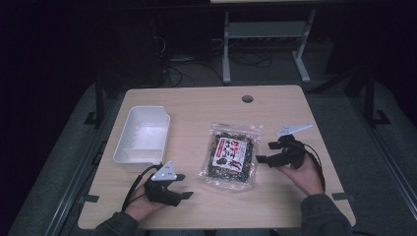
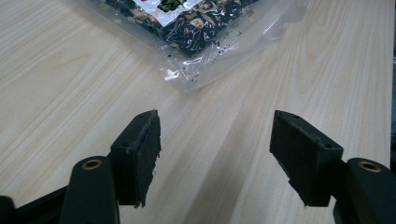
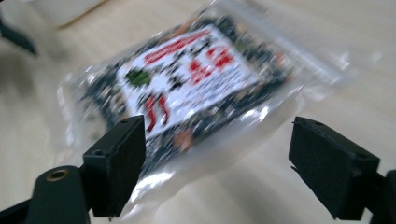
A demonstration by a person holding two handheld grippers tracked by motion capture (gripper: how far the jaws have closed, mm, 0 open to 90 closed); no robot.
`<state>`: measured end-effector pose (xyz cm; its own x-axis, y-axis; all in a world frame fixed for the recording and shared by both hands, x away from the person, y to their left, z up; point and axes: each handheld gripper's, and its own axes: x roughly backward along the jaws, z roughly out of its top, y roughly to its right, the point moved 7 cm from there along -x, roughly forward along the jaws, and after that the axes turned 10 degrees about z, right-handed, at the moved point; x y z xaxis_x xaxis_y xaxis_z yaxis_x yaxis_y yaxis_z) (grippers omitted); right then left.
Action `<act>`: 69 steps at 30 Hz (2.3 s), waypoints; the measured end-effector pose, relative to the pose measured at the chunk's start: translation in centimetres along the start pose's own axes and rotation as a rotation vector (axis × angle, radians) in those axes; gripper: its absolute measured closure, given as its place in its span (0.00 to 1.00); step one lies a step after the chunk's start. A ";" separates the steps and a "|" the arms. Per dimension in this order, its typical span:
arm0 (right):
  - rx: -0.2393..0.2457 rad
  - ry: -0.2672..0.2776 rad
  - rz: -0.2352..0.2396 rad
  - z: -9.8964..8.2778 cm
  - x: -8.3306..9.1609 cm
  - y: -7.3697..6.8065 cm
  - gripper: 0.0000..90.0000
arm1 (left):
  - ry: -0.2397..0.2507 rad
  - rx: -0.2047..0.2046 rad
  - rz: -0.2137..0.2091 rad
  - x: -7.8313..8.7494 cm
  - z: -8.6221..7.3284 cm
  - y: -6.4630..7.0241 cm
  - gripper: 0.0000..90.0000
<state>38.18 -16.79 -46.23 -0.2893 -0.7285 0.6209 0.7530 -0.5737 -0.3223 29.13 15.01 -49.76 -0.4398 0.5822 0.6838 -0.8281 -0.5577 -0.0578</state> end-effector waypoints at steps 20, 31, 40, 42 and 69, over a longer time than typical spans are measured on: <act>-0.141 -0.116 -0.109 5.6 -3.6 8.2 0.27 | 0.020 0.095 0.027 -2.8 3.9 -1.1 0.81; -0.261 -0.124 -0.123 4.5 -5.7 11.0 0.39 | -0.053 0.076 0.026 -4.7 3.7 -0.9 0.86; -0.313 -0.126 -0.043 3.8 -6.6 11.0 0.66 | -0.067 0.069 0.027 -5.0 3.5 -1.0 0.85; -0.294 -0.135 -0.069 3.8 -6.5 11.0 0.77 | -0.069 0.068 0.026 -5.1 3.5 -1.0 0.84; -0.077 0.158 0.056 4.5 1.9 4.6 1.00 | -0.020 0.103 0.001 -4.2 3.7 -1.3 0.74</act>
<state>43.71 -19.12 -43.33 -0.3424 -0.8062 0.4824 0.7245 -0.5535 -0.4108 33.38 11.12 -49.80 -0.4327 0.5708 0.6978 -0.7873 -0.6164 0.0160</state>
